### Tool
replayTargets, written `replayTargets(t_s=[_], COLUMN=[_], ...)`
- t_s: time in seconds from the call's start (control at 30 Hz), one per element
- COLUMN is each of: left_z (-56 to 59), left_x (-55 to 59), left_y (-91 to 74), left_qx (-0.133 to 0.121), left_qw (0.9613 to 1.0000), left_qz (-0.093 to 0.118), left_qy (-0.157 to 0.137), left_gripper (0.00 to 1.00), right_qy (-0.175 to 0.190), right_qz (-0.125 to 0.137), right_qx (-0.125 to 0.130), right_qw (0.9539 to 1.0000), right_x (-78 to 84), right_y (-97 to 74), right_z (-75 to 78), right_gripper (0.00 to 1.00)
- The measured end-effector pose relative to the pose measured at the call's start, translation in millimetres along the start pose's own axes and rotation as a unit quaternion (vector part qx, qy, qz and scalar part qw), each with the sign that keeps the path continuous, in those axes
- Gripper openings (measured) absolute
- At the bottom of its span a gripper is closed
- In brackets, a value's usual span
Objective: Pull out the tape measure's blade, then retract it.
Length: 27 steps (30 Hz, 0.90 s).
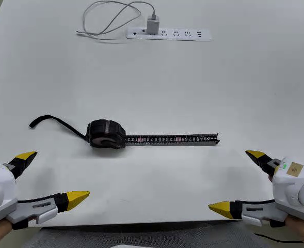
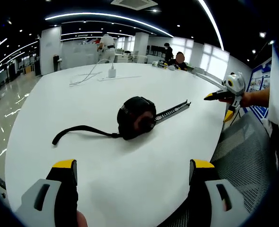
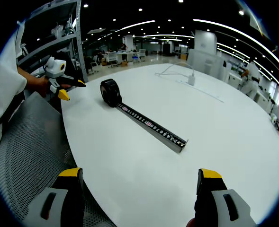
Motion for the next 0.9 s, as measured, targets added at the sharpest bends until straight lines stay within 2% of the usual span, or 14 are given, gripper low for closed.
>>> replayTargets(t_s=[0.43, 0.57, 0.8, 0.9], left_z=[8.6, 7.6, 11.3, 12.3], left_x=[-10.1, -13.7, -21.5, -24.5], left_y=[14.8, 19.4, 31.1, 38.2], left_qx=[0.005, -0.006, -0.01, -0.007], left_qw=[0.9998, 0.9999, 0.9999, 1.0], left_qz=[0.016, 0.008, -0.002, -0.002], left_qy=[-0.011, -0.001, 0.002, -0.006], left_gripper=[0.96, 0.96, 0.97, 0.97], right_qy=[-0.002, -0.001, -0.003, 0.0], right_qz=[0.003, 0.002, 0.004, 0.004], right_qx=[-0.004, -0.005, -0.006, -0.008], right_qw=[1.0, 1.0, 1.0, 1.0], right_x=[-2.6, -3.0, -5.8, -6.4], right_y=[0.7, 0.8, 2.1, 2.7], right_z=[0.4, 0.4, 3.0, 4.4], right_gripper=[0.99, 0.99, 0.99, 0.99])
Point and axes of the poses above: the centre of the closed fingertips' face, and the gripper's own axes: y roughly forward along the fingers, z roughly to its right, x roughly out of its underside, the point moved 10 cm from there along -y, roughly backward along the fingers, and after that the axes turned 4 degrees about x, right-handed, at the moved point
